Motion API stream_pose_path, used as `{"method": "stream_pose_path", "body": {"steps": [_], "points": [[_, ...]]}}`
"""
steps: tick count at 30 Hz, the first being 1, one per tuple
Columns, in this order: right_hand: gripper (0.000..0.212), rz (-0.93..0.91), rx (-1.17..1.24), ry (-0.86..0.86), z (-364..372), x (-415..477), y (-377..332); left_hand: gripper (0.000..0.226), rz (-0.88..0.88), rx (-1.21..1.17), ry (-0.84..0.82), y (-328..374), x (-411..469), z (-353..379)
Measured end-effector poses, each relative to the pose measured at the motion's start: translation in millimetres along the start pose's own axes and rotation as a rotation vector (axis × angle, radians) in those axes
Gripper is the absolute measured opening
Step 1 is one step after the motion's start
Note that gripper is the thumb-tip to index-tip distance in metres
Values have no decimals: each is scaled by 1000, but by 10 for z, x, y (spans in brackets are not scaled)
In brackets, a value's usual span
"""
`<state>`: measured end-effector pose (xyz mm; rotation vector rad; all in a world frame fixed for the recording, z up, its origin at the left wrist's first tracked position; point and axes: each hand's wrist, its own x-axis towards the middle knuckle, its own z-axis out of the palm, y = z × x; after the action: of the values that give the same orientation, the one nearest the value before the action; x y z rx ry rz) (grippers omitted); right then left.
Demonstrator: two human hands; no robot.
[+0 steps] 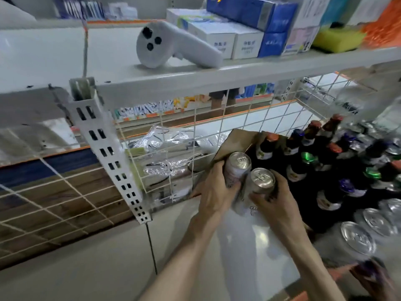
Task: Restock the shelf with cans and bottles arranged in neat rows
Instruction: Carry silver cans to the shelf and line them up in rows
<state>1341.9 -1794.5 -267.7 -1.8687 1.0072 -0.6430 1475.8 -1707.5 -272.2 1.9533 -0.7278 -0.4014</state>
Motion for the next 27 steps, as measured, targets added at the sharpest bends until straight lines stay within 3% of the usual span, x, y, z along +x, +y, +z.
{"method": "stream_pose_path", "body": {"steps": [3, 7, 10, 13, 17, 19, 22, 27], "points": [[77, -11, 3, -96, -96, 14, 39, 59, 8, 8, 75, 6, 103, 99], [68, -106, -162, -35, -148, -27, 30, 65, 45, 61, 112, -1, 91, 155], [67, -82, -123, -9, -98, -86, 59, 65, 32, 30, 87, 55, 70, 154], [79, -65, -22, -106, -60, -188, 87, 66, -7, -63, 65, 79, 23, 122], [77, -133, -149, -211, -89, -268, 17, 72, -25, -89, 87, -67, -178, -90], [73, -124, -161, -146, -55, -368, -101, 75, -40, -143, 68, -173, -372, -305], [57, -95, 21, -61, 95, -627, -430, 72, -61, -177, 41, -346, -759, -842], [36, -143, 103, -249, 635, -1242, -1067, 63, -139, -191, 109, -573, -1598, -2108]]}}
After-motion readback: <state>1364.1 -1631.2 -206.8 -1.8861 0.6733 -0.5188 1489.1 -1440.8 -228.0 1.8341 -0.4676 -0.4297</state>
